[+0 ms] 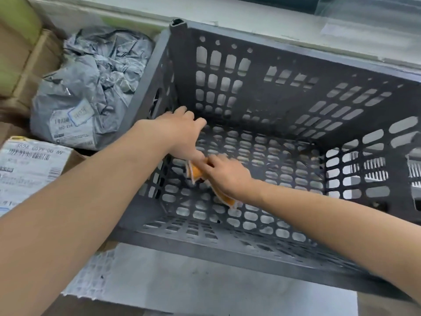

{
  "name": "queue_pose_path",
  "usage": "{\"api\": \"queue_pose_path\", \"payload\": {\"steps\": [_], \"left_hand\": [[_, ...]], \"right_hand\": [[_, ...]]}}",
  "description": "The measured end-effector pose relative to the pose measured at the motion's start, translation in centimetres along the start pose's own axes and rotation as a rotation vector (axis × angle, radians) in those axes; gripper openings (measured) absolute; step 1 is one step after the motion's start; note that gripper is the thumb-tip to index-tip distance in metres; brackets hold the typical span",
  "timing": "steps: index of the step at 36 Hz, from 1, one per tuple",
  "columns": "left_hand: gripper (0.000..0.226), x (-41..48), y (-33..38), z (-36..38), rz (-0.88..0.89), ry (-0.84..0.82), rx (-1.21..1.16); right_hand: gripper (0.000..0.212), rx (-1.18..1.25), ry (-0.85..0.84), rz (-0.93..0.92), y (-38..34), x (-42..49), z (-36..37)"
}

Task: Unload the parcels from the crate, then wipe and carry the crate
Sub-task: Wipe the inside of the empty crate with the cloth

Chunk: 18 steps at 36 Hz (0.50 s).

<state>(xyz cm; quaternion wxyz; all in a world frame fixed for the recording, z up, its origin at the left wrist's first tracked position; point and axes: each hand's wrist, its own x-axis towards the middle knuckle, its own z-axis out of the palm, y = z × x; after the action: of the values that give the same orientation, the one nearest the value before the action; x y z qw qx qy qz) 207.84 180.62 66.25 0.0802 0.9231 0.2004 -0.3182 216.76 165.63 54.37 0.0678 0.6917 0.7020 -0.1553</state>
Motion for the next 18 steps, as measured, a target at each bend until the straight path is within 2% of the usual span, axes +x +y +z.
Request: {"api": "queue_pose_path", "payload": {"steps": [6,11,16,18], "left_hand": [[0.086,0.2,0.0,0.0,-0.002,0.004,0.010],[0.083,0.2,0.2,0.0,0.016,0.000,0.011],[0.082,0.4,0.3,0.3,0.043,-0.003,0.040],[0.082,0.4,0.4,0.3,0.045,-0.007,0.048]], "right_hand": [[0.063,-0.049,-0.101,-0.023,0.1,0.6,0.9],[0.059,-0.101,-0.165,0.112,5.6,-4.8,1.2],[0.042,-0.244,-0.326,0.371,10.7,-11.0,1.1],[0.043,-0.316,-0.413,0.443,11.9,-13.1,1.0]]}}
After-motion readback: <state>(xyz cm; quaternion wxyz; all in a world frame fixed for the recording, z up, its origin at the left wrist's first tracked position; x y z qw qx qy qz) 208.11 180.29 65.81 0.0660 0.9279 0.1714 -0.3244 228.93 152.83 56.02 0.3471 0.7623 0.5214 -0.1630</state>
